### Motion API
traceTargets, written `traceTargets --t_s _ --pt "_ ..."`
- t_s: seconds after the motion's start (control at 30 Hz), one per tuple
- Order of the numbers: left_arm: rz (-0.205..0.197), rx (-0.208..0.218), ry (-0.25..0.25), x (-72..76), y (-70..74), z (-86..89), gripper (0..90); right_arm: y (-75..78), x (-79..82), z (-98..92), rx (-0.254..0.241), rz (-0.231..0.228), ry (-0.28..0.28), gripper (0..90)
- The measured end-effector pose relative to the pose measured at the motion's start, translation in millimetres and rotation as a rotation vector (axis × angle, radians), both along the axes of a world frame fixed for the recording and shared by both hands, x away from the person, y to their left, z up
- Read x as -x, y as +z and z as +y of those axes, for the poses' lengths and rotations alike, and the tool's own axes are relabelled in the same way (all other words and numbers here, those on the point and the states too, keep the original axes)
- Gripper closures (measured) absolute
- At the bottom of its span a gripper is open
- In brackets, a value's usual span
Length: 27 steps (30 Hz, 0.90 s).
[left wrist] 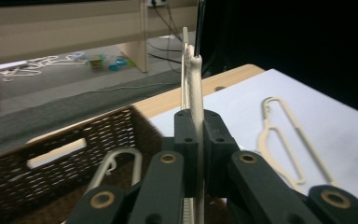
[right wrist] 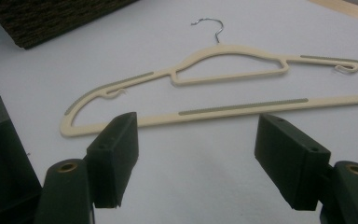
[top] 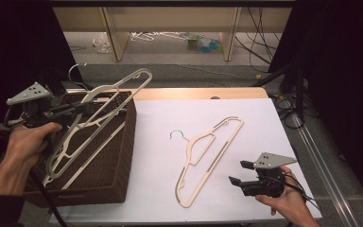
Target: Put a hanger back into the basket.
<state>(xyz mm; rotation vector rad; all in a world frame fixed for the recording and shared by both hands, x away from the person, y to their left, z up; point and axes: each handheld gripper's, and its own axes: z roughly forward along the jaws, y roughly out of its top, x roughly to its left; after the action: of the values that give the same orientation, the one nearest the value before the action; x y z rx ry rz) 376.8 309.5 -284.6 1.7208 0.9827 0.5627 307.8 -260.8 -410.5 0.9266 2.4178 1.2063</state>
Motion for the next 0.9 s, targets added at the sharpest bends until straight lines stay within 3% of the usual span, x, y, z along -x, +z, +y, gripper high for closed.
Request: traceTargets --t_s 0.13,0.5,0.9 --pt "-0.007 -0.013 0.010 -0.7 -6.9 14.1 85.8 -1.4 -0.6 0.8 0.002 -0.005 0.000 31.3" --pt "0.023 -0.031 0.053 2.5 -36.9 44.5 85.8 -2.7 -1.1 0.9 0.005 0.001 0.002 31.3" --pt "0.069 -0.032 0.063 10.2 -64.5 60.8 85.8 -4.1 -0.5 2.4 0.009 0.020 0.004 31.3"
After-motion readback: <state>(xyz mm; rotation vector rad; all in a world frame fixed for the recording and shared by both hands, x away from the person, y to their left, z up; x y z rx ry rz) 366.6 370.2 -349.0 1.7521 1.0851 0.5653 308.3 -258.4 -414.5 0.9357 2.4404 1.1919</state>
